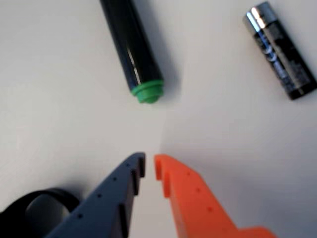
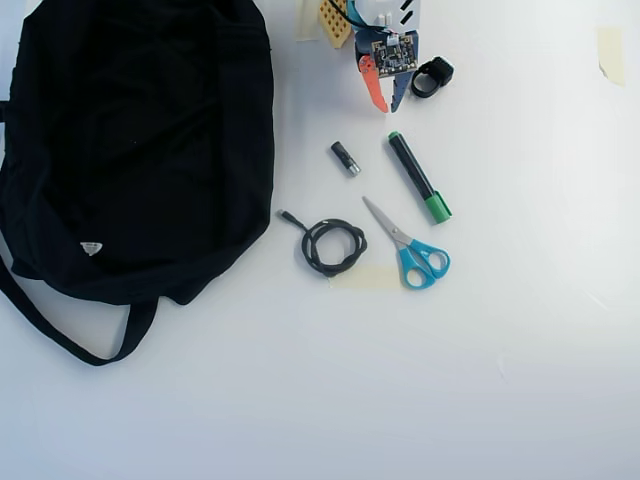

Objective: Put the bike light into the black bag

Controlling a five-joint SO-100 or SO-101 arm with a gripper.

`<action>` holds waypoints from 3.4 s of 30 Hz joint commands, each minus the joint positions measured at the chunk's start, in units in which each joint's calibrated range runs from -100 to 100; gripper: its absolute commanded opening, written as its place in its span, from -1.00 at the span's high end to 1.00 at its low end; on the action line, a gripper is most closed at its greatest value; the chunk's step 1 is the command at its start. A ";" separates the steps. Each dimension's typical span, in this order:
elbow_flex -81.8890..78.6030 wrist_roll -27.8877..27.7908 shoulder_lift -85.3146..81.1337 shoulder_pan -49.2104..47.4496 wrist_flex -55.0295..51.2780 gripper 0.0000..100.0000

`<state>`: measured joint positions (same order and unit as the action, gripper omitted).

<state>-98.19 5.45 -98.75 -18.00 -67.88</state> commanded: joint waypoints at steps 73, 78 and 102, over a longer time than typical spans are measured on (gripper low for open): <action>100.17 -4.24 94.94 6.33 45.92 0.95; 100.26 -4.29 88.30 4.01 29.30 0.95; 96.31 -9.54 73.69 -14.16 -28.59 0.95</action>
<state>-0.39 -5.25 -21.71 -30.20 -90.73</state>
